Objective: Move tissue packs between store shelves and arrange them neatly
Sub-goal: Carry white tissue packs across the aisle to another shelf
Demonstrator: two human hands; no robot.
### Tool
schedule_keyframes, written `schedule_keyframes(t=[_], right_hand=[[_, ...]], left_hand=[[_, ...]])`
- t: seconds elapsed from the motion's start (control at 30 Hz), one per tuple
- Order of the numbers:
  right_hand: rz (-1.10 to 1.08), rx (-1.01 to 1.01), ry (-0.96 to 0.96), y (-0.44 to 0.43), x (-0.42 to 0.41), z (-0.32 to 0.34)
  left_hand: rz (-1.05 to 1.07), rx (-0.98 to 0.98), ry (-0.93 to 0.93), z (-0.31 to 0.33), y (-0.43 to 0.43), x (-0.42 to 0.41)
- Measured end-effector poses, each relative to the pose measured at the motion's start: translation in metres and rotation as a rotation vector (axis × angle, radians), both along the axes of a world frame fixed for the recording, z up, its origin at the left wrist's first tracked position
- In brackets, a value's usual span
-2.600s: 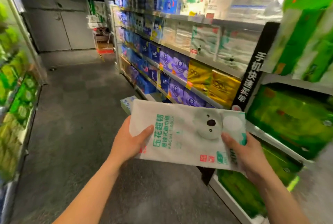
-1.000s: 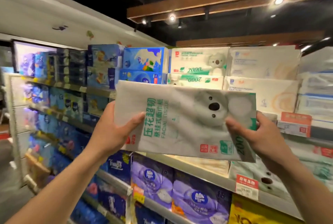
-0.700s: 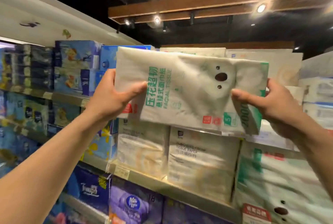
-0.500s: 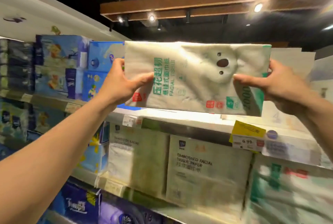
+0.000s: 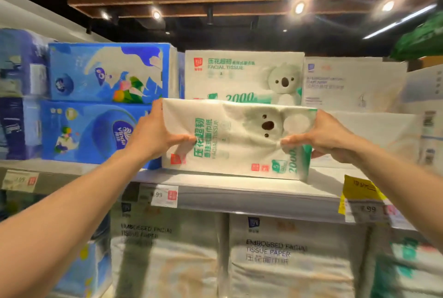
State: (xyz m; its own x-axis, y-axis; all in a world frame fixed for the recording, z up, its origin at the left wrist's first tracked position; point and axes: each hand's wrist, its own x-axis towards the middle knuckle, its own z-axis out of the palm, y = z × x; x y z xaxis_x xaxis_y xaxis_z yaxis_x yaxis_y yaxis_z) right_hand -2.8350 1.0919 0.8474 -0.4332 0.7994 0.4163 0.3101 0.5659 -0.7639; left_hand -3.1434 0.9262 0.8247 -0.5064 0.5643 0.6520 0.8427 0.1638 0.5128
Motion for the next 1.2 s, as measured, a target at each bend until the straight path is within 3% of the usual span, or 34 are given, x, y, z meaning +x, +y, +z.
schedule_keyframes(t=[0.13, 0.33, 0.5, 0.8, 1.1, 1.2], right_hand=[[-0.108, -0.028, -0.043, -0.002, -0.017, 0.0], [-0.213, -0.01, -0.166, -0.003, -0.023, 0.004], [-0.3, 0.027, -0.31, -0.002, -0.025, 0.006], [-0.325, 0.149, -0.397, -0.014, -0.003, 0.015], [-0.304, 0.506, -0.503, -0.119, 0.042, -0.011], [-0.357, 0.5, -0.547, -0.163, 0.056, -0.033]], left_hand=[[0.117, -0.057, 0.173, -0.014, 0.004, -0.008], [0.181, 0.078, 0.606, -0.006, 0.014, -0.009], [0.137, -0.099, 0.621, 0.006, 0.031, -0.009], [0.125, -0.125, 0.556, 0.003, 0.007, 0.009], [-0.26, -0.162, 0.554, -0.007, -0.043, 0.085], [-0.412, -0.161, 0.567, -0.022, -0.06, 0.106]])
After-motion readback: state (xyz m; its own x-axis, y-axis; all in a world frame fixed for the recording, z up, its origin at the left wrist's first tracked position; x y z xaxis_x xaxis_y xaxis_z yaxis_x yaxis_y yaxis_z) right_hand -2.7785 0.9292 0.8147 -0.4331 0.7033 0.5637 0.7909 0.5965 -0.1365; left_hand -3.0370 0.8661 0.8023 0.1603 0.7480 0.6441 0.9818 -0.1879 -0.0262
